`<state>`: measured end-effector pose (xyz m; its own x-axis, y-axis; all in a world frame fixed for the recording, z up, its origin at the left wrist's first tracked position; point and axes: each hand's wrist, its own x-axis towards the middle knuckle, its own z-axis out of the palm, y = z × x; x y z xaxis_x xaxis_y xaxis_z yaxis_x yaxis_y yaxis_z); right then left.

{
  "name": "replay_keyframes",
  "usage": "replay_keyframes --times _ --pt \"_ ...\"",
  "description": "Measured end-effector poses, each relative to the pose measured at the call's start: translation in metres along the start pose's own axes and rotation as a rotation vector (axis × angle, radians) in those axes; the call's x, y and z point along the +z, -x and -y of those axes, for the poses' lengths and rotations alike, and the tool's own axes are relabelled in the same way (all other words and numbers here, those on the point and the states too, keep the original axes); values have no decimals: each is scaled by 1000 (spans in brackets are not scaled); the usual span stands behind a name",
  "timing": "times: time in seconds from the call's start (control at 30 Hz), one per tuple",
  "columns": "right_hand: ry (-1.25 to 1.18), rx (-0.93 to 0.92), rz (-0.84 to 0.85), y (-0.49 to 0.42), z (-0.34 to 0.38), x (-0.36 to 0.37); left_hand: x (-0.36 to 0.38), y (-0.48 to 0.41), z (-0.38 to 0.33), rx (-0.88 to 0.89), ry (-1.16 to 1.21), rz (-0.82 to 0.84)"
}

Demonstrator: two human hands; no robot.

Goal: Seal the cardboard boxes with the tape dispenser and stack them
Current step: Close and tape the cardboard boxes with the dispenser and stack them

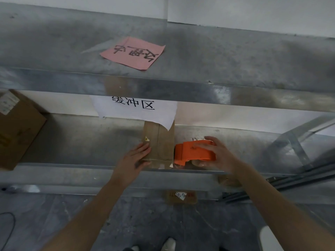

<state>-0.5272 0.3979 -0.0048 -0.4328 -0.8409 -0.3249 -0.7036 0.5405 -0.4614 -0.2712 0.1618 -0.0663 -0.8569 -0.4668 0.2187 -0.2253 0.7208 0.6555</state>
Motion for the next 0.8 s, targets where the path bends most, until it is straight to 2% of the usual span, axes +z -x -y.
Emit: replay_keyframes --times 0.13,0.2,0.23,0.33,0.37,0.43,0.53,0.6,0.7,0.8 --pt "23 17 -48 4 -1 10 2 0 1 55 -47 -53" --pt "28 41 -164 11 10 9 2 1 1 66 -65 -48" --pt "43 26 -286 16 17 9 2 2 2 62 -72 -35" --pt "12 -122 -796 40 49 28 -3 4 2 61 -79 41" --pt "-43 -133 -857 48 64 43 -6 6 0 59 -64 55" --pt "-176 -76 -770 59 99 75 -11 16 -11 -54 48 53" --pt "-423 80 -597 53 132 102 -6 41 -26 -302 291 -38" --pt "-538 185 -511 42 142 105 4 53 -25 -389 409 -4" --pt "-668 286 -462 30 150 106 8 51 -21 -443 546 58" --pt "-801 356 -402 28 155 105 5 42 -27 -433 588 104"
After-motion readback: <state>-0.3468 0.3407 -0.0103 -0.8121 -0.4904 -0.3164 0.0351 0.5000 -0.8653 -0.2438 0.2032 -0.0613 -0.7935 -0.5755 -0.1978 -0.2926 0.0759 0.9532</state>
